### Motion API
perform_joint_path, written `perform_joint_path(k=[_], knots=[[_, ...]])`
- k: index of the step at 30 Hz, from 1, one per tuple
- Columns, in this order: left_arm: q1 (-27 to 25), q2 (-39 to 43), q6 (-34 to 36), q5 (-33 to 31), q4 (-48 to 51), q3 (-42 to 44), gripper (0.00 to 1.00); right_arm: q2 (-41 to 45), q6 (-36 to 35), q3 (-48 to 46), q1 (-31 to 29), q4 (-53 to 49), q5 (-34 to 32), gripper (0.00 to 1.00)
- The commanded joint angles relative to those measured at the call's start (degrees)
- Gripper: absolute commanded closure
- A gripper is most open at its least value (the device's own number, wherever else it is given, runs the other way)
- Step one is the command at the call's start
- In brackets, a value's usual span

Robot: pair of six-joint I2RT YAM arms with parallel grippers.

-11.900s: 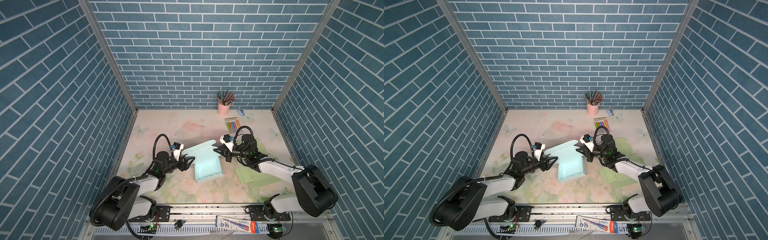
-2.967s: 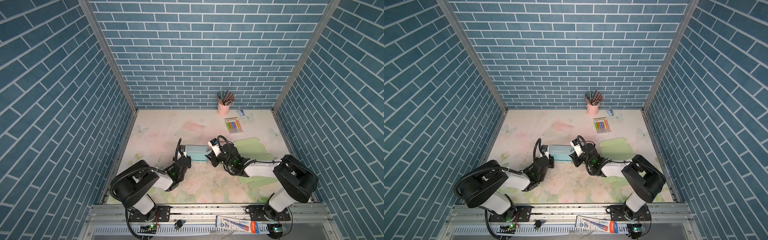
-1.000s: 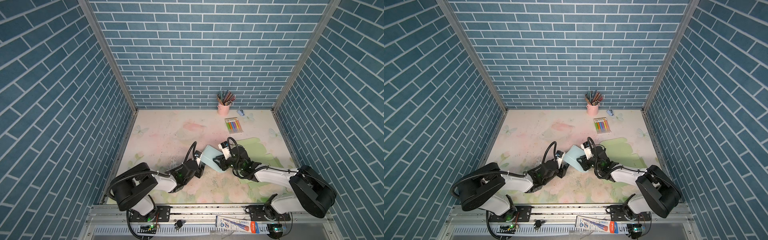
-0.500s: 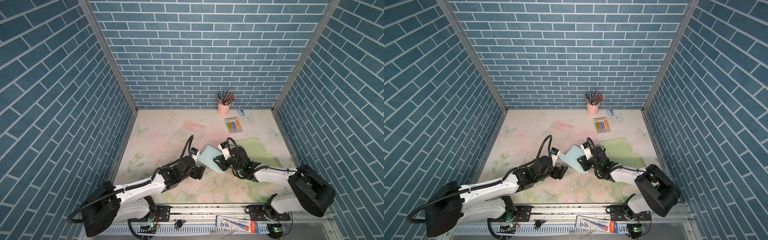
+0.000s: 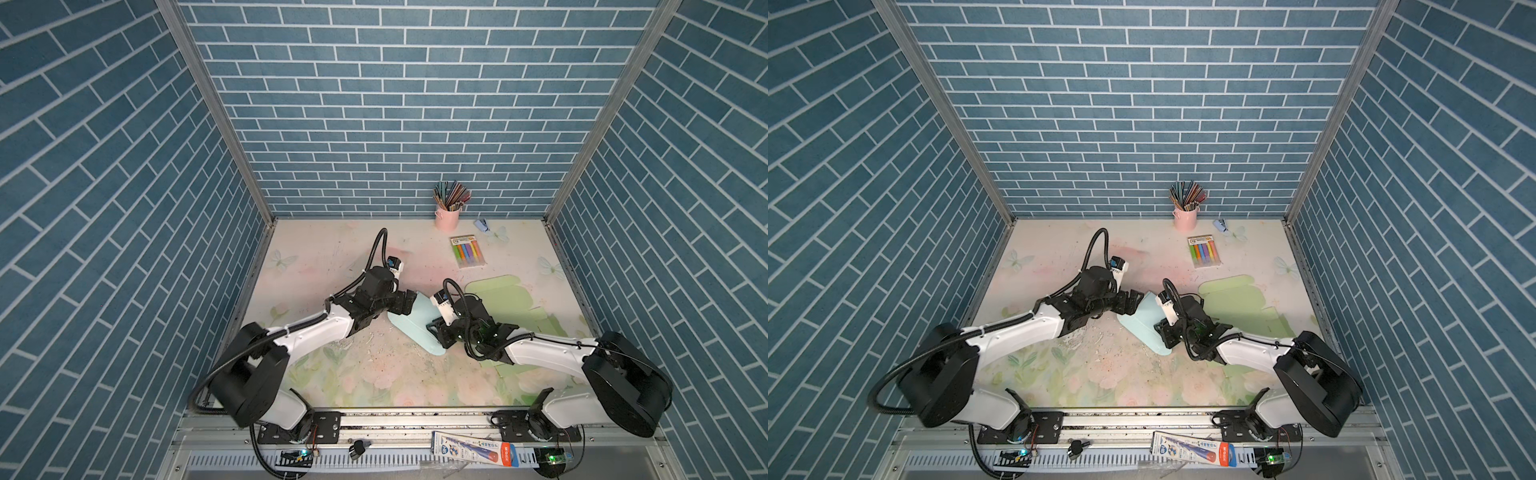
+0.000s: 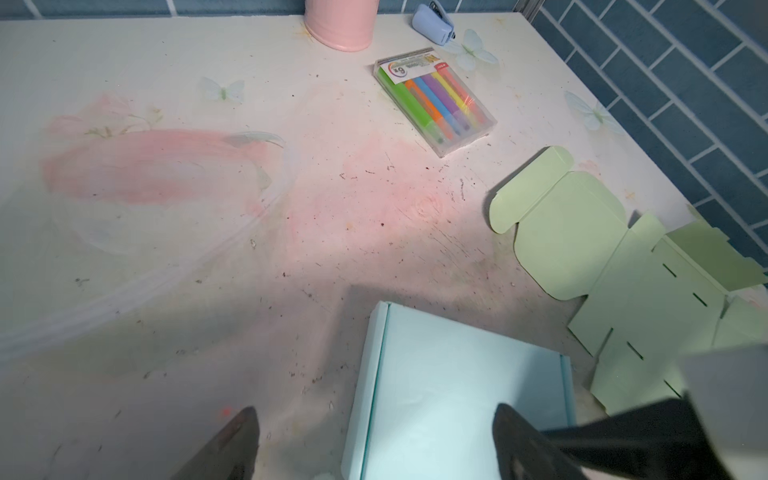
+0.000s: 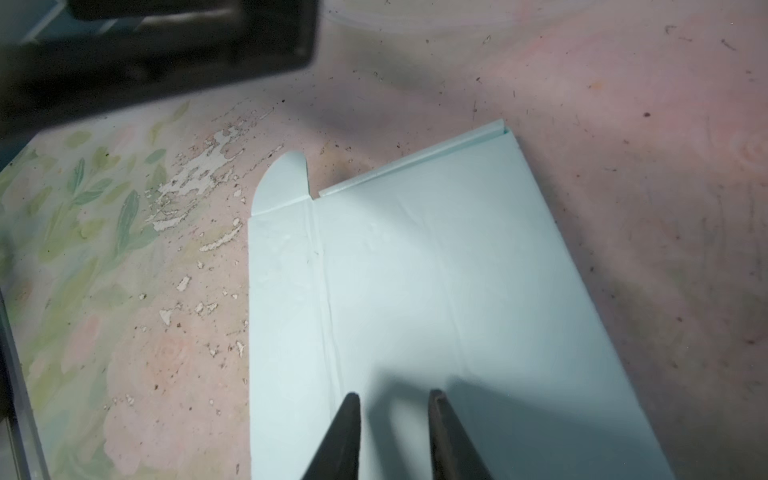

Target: Fold the paper box

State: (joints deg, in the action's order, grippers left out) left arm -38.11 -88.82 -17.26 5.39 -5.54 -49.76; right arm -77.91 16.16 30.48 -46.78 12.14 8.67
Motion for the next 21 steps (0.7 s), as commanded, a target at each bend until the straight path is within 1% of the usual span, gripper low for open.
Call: perform_joint_path(k=[1,2,4,8,10,14,17,19,21], knots=[[1.27,-5.83,2.00,3.03,-1.45,-2.96,0.11,5.12,0.99,0.67,-0.15,-6.32,-1.41,0.69],[1.38,-7.15,1.97,3.26,-1.68,-3.24,0.11,6.40,2.07,0.68,0.05,-7.37,-1.47,0.68],[1.51,-9.01,1.89,2.80,-2.22,-2.79,0.11,9.42,4.45,-0.05,1.50,-9.25,1.16,0.67],[1.46,-9.18,2.13,3.34,-3.71,-0.43,0.12,14.56,10.85,-4.28,5.62,-9.92,7.13,0.63],[1.46,-8.94,2.48,3.04,-3.28,0.55,0.16,16.40,14.87,-7.24,8.69,-9.14,11.10,0.61],[1.47,-8.16,2.89,2.17,-3.12,2.78,0.22,18.27,20.11,-11.18,12.06,-7.03,15.62,0.57],[1.36,-7.73,2.84,2.25,-3.25,3.81,0.31,17.65,22.61,-13.23,13.21,-2.25,18.75,0.56],[1.37,-7.45,2.75,2.57,-2.88,4.25,0.42,16.31,22.97,-13.09,13.25,0.08,19.97,0.57],[1.31,-6.76,2.76,2.57,-2.40,4.64,0.49,14.97,22.41,-11.94,13.39,0.52,20.25,0.59]])
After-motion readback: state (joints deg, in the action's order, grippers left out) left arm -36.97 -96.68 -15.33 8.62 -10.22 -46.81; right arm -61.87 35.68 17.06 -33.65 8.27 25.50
